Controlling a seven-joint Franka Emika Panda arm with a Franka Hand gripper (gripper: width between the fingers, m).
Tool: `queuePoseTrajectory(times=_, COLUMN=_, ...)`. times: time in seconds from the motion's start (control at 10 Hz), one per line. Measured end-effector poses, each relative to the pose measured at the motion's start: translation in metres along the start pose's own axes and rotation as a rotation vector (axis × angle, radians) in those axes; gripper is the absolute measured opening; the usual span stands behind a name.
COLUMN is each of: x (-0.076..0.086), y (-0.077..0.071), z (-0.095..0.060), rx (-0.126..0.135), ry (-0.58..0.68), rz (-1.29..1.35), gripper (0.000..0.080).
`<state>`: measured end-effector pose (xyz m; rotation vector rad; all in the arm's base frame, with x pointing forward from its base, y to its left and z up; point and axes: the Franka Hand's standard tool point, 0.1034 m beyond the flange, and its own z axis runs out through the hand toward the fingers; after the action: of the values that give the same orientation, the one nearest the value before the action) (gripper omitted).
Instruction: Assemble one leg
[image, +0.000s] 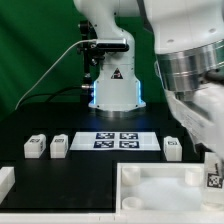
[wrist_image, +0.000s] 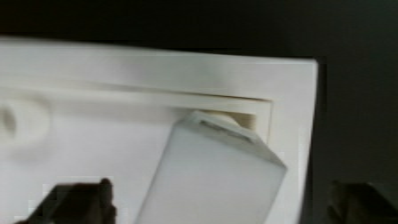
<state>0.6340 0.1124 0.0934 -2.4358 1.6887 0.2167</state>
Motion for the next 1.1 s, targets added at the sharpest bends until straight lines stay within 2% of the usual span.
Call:
queuePoseTrajectory(times=0.3, x=-0.0006, y=-0.0005, z=0.0002, rx=-0.005, ry=0.005, rz=-0.339, gripper=0.0644)
queuePoseTrajectory(times=0.5, x=0.0003, y=0.0025, z=0.0047, rx=-0.044, ry=0.034, rz=-0.650, gripper=0.0649)
queuePoseTrajectory(times=0.6, x=-0.0008, y=0.0019, z=0.0047, rx=-0.036, ry=0.027, rz=-0.593, gripper=0.0649)
queuePoseTrajectory(times=0.7, x=-0.0003, y=0.0021, z=0.0047, rx=-0.036, ry=0.027, rz=-0.599, gripper=0.0556)
queuePoseTrajectory(times=0.8, x=-0.0005, y=0.0021, z=0.0048, rx=-0.036, ry=0.027, rz=-0.597, gripper=0.0420)
queuePoseTrajectory(times=0.9, x=-0.0020, y=0.0017, z=0.0050, rx=-0.030, ry=0.023, rz=-0.492, gripper=0.0420)
queuePoseTrajectory(times=1.0, x=-0.0023, y=0.0013, z=0.0050, rx=-0.027, ry=0.024, rz=-0.394, gripper=0.0291)
queuePoseTrajectory(times=1.1, x=-0.0024, y=0.0013, z=0.0050, rx=-0.026, ry=0.024, rz=-0.346, gripper=0.0291)
